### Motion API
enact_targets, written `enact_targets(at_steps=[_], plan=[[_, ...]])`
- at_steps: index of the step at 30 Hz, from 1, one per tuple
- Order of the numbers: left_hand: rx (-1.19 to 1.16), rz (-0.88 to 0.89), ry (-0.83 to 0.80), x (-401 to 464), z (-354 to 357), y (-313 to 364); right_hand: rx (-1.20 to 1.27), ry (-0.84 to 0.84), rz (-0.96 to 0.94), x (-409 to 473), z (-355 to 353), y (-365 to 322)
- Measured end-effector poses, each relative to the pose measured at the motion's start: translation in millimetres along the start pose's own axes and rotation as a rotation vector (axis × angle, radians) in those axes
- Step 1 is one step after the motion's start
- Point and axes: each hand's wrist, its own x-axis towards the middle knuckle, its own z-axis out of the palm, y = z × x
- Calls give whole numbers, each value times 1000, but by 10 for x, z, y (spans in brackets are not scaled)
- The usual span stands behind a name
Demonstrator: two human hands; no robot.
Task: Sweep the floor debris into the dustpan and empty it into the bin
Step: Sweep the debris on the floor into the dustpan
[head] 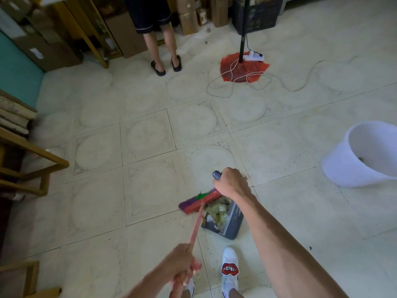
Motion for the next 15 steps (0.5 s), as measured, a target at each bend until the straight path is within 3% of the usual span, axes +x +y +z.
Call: enact_targets(at_steps=[5, 7, 12, 15], plan=[[-417, -39, -135, -346, -949, -305, 34, 34, 3, -30, -131, 80], [-443, -95, -171, -374, -1399, -414, 51, 56, 9, -58, -192, 118], [34, 193, -56, -276, -1880, 13, 48, 132, 138, -105, -232, 268], [184, 239, 2, 79, -1841, 571, 103, 134, 227, -122, -321, 376]])
